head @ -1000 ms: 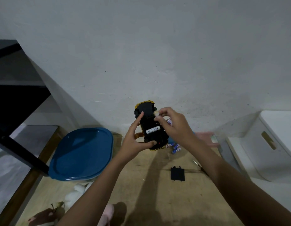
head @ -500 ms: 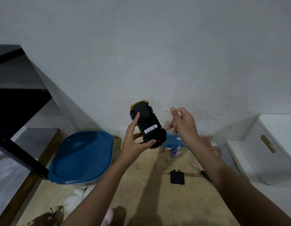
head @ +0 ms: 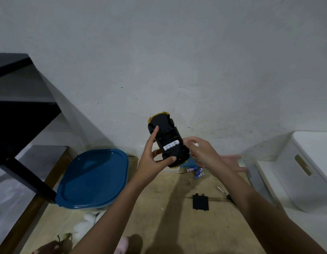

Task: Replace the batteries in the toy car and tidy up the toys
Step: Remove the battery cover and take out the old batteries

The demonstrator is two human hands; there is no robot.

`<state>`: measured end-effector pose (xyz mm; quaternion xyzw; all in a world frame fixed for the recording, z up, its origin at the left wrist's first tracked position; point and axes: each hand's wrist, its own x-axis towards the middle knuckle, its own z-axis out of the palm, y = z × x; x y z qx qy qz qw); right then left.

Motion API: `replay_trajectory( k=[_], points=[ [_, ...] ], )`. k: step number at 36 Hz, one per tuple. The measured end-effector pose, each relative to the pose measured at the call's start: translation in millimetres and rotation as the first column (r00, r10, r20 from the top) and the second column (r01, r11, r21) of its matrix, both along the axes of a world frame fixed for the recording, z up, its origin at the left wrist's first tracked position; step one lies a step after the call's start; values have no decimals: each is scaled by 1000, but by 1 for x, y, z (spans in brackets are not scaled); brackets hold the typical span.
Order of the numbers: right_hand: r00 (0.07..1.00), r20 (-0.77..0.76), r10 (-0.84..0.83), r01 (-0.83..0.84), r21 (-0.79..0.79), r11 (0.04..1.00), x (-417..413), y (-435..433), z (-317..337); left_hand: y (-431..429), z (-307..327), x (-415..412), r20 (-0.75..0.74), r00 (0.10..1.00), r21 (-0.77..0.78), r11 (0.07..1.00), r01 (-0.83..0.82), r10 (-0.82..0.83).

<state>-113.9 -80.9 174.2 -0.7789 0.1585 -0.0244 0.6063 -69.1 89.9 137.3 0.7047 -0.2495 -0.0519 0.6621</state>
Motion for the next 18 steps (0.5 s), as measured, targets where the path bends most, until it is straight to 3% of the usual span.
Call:
replay_trajectory(
  k=[4, 12, 18],
  points=[
    [993, 4, 115, -115, -15, 993, -5, 1, 0, 2, 4, 4, -1, 997, 14, 997, 73, -73],
    [980, 189, 68, -58, -57, 997, -8, 8, 1, -11, 19, 8, -24, 998, 26, 998, 66, -65],
    [972, 235, -3, 15, -50, 999, -6, 7, -4, -17, 22, 9, 7, 999, 27, 999, 47, -47]
  ],
)
